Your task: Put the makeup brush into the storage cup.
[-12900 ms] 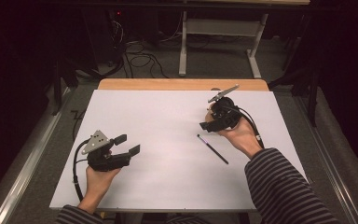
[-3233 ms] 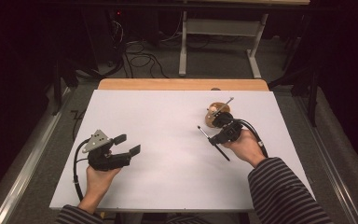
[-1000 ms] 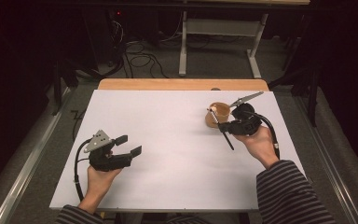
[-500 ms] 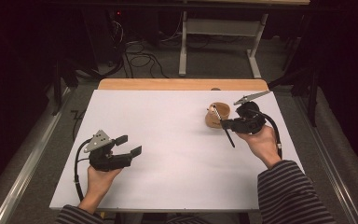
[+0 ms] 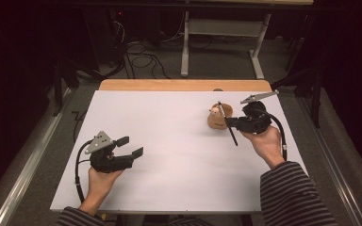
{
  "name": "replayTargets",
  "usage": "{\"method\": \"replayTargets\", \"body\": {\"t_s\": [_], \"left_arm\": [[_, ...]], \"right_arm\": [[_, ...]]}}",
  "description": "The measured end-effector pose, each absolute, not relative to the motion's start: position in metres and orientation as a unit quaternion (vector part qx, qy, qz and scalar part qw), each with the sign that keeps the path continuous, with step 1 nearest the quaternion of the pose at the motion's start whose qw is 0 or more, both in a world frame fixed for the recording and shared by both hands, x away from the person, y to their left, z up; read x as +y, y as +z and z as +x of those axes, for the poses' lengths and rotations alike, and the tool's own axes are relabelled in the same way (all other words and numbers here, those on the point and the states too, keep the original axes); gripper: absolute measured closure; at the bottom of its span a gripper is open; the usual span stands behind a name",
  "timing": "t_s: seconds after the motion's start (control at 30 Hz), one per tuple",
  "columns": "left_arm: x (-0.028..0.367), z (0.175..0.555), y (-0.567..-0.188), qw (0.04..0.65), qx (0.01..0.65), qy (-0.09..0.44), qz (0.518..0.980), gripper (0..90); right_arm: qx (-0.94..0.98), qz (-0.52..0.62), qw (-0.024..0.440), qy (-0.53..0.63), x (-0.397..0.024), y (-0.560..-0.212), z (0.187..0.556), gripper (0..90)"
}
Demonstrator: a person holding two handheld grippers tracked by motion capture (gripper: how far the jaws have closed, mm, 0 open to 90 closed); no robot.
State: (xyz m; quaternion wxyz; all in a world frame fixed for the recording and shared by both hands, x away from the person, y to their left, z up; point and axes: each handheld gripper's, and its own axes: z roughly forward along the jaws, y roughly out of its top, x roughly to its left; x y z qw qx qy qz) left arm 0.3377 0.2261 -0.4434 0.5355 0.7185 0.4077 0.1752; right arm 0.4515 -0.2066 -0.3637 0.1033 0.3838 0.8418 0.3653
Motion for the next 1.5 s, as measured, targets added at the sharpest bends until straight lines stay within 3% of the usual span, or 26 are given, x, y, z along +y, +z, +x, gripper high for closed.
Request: {"method": "replayTargets", "body": {"t_s": [1.5], "left_arm": [[0.226,0.338,-0.444,0.535,0.408,0.175,0.719,27.1]], "right_arm": [[0.811,0.401,0.140,0.401,-0.220,-0.360,0.467,86.0]]}}
